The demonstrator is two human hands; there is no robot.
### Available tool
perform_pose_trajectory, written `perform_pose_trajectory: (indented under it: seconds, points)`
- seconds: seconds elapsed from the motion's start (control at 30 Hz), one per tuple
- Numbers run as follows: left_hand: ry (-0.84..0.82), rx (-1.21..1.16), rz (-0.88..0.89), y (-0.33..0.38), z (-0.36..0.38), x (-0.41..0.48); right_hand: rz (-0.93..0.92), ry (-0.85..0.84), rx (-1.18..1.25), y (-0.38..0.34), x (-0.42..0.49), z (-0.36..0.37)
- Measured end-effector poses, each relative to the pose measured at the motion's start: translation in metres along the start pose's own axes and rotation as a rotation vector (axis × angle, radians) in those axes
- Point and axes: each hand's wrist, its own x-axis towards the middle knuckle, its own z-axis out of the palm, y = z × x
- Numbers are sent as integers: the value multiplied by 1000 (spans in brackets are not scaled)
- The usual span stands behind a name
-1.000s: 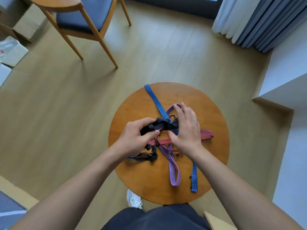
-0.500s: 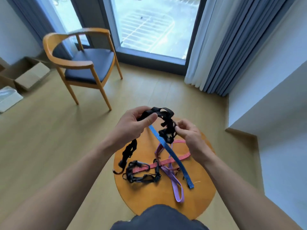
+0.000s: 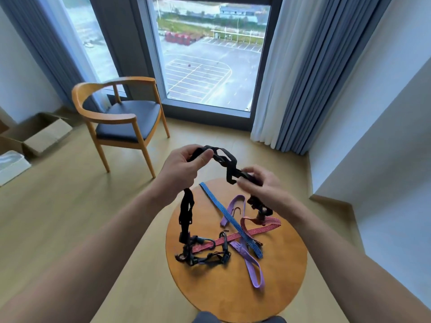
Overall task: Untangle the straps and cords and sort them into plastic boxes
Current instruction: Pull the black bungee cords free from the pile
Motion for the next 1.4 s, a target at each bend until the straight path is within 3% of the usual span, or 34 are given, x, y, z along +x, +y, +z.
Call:
perform_pose_trajectory:
  seconds: [0.17,0.3,0.53,0.7,0.87,0.93,1.07,1.23,1.3,1.4]
  points:
    - [17,41,9,-5,4,-9,183,-94,-588,36,-2,4]
    - [26,112,25,-10,6,-15,354,-100,-755,74,-13,0]
    - [6,165,-9,-24,18,-17,519,-131,-461,109,-13,4]
    - [-16,68,-99,-30,20,-13,724,56,222,124,-4,13]
    - [6,115,-183,-39,18,-7,639,199,495,128,15,19]
    - [7,163,-228,-43,16,-5,599,126,437,120,21,19]
    - [28,246,-230,-44,12,-3,427,-187,-154,103,31,21]
    - [11,244,-137,-28,11,-4,112,-355,-85,56,39,36]
    - [25,195,-107,-19,10,-4,33,-349,-84,36,45,49]
    - [59,163,-33,-5,1,-1,-24,-184,34,21,53,60]
